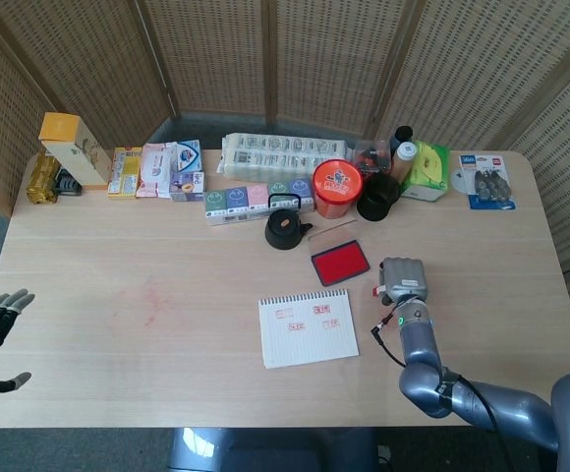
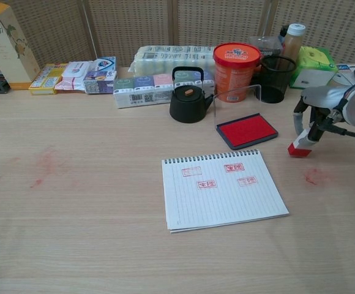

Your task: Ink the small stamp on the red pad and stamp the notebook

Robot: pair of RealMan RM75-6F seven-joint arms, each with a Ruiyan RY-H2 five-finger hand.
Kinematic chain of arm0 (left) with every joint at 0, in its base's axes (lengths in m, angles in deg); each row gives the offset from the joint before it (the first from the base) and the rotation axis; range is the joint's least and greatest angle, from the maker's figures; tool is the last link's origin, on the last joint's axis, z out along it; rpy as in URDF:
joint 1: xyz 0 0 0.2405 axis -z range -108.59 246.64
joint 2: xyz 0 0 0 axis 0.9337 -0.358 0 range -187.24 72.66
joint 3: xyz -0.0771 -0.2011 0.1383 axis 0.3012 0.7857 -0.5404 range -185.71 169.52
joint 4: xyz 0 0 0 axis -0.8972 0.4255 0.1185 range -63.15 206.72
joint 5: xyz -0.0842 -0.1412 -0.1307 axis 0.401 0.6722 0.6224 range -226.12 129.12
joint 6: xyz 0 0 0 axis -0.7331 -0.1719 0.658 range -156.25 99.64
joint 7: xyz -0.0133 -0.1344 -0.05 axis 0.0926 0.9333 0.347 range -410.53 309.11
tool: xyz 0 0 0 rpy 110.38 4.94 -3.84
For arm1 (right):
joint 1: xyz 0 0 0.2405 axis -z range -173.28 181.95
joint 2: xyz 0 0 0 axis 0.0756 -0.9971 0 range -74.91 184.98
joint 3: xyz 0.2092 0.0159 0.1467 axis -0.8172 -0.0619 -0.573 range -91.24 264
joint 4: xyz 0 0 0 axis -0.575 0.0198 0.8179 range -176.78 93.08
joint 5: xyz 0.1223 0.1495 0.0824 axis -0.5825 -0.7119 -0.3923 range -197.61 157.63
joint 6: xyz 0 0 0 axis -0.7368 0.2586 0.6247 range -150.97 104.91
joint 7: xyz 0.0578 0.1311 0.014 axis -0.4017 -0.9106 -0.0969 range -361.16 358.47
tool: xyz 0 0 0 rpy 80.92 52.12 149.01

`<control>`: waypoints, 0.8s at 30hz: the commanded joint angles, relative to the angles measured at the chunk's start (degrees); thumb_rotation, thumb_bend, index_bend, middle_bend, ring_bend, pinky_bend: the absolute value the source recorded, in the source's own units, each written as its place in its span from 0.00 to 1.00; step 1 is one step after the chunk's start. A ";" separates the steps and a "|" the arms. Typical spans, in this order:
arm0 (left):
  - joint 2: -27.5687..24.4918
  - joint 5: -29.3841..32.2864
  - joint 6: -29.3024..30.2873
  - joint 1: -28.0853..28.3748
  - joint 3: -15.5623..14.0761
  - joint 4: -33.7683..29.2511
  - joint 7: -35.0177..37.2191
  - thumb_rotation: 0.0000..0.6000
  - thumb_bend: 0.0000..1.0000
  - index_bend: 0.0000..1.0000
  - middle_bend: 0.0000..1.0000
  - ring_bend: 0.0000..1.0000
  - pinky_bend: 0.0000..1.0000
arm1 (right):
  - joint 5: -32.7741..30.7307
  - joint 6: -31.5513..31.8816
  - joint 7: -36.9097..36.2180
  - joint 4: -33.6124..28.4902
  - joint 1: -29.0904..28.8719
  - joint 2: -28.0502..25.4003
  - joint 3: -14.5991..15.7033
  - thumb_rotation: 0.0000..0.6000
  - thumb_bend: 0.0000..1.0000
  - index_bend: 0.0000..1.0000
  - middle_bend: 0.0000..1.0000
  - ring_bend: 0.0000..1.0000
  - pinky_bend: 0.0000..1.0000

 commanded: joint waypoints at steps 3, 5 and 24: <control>-0.06 -0.11 0.08 -0.02 -0.02 0.05 0.22 1.00 0.00 0.00 0.00 0.00 0.00 | -0.33 0.20 -0.23 0.07 -0.40 0.17 0.54 1.00 0.44 0.51 0.94 1.00 1.00; -0.10 -0.17 0.16 -0.04 -0.01 0.07 0.29 1.00 0.00 0.00 0.00 0.00 0.00 | -0.36 0.32 -0.34 0.09 -0.52 0.23 0.74 1.00 0.44 0.50 0.94 1.00 1.00; -0.39 -1.02 1.00 -0.38 -0.19 0.09 0.89 1.00 0.00 0.00 0.00 0.00 0.00 | -1.36 0.65 -0.80 -1.49 -1.32 -0.65 2.33 1.00 0.41 0.44 0.93 0.99 1.00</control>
